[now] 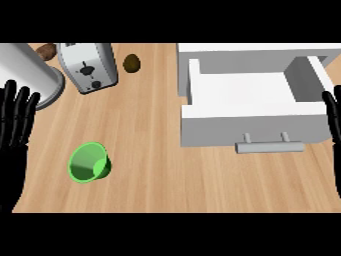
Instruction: Pick up the cup, place it into the drawer and close the drawer
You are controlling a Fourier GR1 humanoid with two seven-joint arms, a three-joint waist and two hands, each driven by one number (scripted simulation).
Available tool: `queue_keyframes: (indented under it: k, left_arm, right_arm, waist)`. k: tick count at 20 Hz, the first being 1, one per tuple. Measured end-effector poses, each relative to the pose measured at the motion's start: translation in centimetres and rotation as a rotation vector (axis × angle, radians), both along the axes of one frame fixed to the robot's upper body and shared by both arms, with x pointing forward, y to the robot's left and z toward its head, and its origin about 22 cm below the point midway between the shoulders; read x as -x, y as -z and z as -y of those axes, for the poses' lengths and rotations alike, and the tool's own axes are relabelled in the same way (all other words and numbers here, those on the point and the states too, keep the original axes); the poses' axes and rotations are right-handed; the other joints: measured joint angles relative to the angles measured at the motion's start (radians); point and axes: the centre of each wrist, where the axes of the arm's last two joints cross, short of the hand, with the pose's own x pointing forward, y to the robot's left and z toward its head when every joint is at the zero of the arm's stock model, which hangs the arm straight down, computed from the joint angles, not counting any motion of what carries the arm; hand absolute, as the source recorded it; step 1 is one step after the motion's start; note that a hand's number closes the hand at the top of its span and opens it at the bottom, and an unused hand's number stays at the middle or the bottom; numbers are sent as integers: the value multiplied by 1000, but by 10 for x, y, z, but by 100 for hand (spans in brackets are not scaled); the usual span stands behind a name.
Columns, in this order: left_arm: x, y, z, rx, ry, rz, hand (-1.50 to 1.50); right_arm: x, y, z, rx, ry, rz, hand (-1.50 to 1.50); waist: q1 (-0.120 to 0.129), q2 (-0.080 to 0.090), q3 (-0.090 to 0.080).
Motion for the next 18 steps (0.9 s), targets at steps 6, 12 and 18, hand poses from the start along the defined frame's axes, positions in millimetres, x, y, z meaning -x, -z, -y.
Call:
queue_keyframes:
  k: [6, 12, 18]
  left_arm:
    - [-1, 8, 16, 21, -271, 21, -150]
    - [-6, 20, 53, 212, -456, -22, -150]
    - [-25, 23, 83, 262, -513, -26, -150]
  right_arm:
    - [-2, -1, -6, -3, -38, -15, -150]
    - [-3, 0, -18, -60, -154, -93, -150]
    - [-14, -1, -17, -75, -172, -108, -150]
  waist:
    - [25, 6, 2]
    - [23, 9, 2]
    - [26, 9, 1]
